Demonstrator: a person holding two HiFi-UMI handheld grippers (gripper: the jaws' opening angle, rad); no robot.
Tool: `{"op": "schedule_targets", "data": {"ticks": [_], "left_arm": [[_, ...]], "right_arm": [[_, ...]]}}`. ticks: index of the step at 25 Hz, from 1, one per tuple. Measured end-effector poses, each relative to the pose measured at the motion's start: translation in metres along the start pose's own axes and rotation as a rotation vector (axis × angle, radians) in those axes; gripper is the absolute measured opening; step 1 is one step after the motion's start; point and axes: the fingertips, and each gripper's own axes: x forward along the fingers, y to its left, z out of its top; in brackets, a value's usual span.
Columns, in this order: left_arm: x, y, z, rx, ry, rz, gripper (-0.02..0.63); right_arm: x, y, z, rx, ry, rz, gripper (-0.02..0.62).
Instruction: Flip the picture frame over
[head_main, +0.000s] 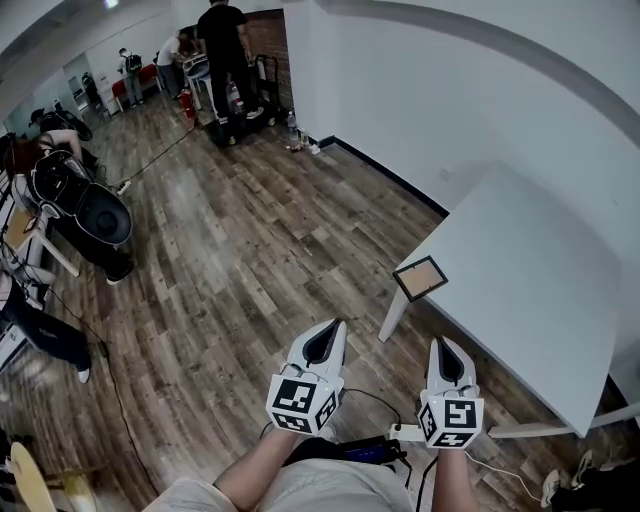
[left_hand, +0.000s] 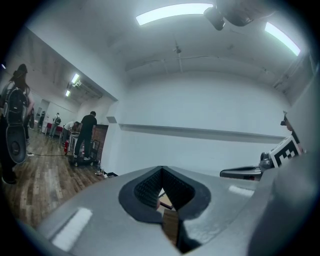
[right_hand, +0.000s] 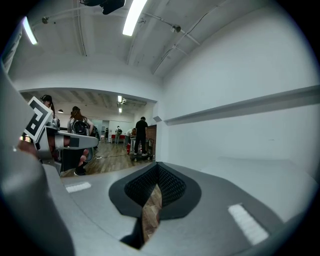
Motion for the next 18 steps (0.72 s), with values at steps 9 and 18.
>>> {"op": "schedule_targets", "data": {"ticks": [9, 18], "left_arm": [[0.028, 0.057, 0.004, -0.011, 0.009, -0.024, 0.002], [0.055, 0.069, -0.007, -0.027, 0.042, -0.056, 0.002]], "right_arm": [[0.051, 0.023, 0.012, -0.01, 0.002, -0.031, 0.025], [0.07, 0.018, 0.001, -0.009, 0.042, -0.06, 0.025]]}}
